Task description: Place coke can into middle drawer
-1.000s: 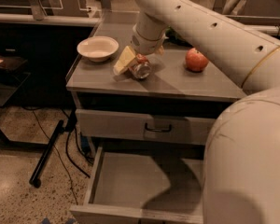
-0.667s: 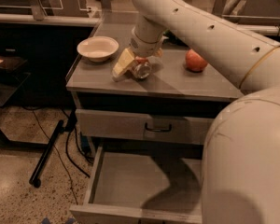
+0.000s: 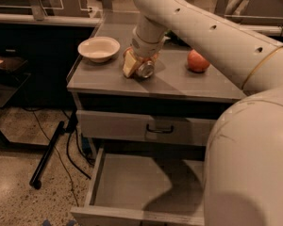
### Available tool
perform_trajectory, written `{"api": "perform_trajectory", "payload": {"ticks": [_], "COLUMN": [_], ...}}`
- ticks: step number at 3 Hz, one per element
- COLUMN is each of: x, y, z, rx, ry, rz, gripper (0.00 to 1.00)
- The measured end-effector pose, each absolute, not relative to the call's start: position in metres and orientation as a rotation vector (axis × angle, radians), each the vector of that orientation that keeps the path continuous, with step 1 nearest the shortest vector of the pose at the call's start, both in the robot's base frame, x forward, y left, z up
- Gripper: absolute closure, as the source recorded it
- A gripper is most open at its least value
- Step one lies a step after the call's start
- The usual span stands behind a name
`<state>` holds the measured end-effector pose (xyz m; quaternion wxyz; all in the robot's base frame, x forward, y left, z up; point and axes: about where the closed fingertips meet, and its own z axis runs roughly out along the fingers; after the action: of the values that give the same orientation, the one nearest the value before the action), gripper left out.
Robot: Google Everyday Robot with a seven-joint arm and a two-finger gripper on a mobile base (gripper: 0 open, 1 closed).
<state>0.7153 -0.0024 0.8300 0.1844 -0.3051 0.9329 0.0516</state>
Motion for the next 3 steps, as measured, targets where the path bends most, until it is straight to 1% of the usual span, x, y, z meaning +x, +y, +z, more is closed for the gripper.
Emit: {"api": "perform_trajectory", "payload": {"ticks": [2, 3], "x": [0.7152, 0.7056], "y": [-0.0023, -0.0019], "z": [0.8299, 0.8323], "rx": [-0.860, -0.879], "ry": [2.630, 2.610], "rz": [0.146, 0.161], "gripper": [0.89, 1.00]}}
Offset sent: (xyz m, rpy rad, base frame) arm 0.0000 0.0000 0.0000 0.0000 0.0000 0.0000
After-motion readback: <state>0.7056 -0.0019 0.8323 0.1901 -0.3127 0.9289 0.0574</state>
